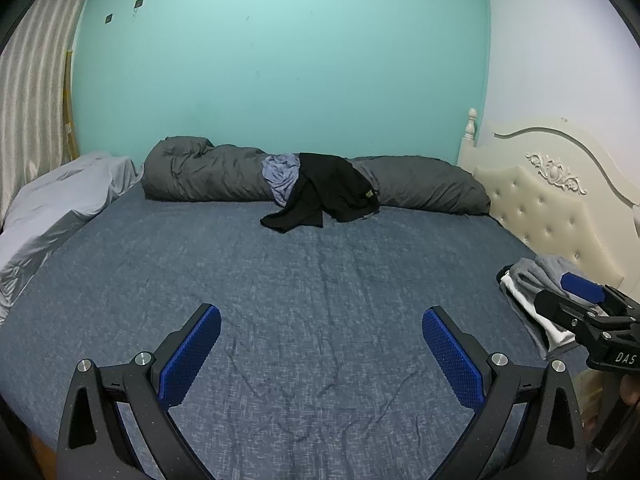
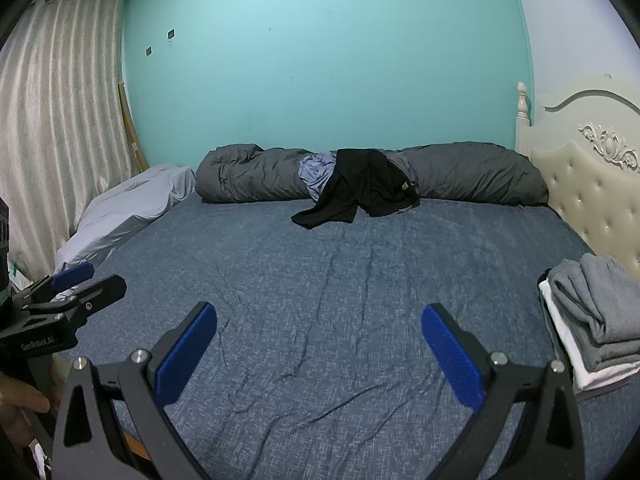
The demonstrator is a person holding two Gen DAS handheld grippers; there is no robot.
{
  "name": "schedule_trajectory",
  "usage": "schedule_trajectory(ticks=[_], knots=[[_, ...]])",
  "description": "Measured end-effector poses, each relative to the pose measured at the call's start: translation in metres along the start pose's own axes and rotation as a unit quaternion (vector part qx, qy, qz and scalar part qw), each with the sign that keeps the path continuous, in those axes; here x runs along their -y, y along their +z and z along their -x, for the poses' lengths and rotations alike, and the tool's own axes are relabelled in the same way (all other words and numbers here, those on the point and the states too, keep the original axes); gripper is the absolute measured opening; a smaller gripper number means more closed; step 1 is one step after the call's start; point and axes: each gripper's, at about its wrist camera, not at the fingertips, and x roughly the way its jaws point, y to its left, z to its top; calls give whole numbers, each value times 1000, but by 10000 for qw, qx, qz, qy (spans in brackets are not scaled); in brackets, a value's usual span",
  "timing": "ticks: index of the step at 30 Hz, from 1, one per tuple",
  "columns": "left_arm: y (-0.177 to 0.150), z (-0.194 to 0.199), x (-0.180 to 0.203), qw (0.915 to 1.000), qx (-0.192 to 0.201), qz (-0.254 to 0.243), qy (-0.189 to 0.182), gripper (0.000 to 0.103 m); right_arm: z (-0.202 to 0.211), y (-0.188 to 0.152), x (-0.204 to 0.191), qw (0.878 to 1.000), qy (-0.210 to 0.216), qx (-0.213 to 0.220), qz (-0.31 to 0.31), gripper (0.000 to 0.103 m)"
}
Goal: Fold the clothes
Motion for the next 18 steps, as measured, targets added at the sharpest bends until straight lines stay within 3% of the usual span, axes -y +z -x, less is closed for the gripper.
schedule_trajectory(ticks=[18], knots=[[7, 2, 4, 10000, 2, -62, -67, 103, -1, 2, 0, 10000, 13, -17, -42, 103]])
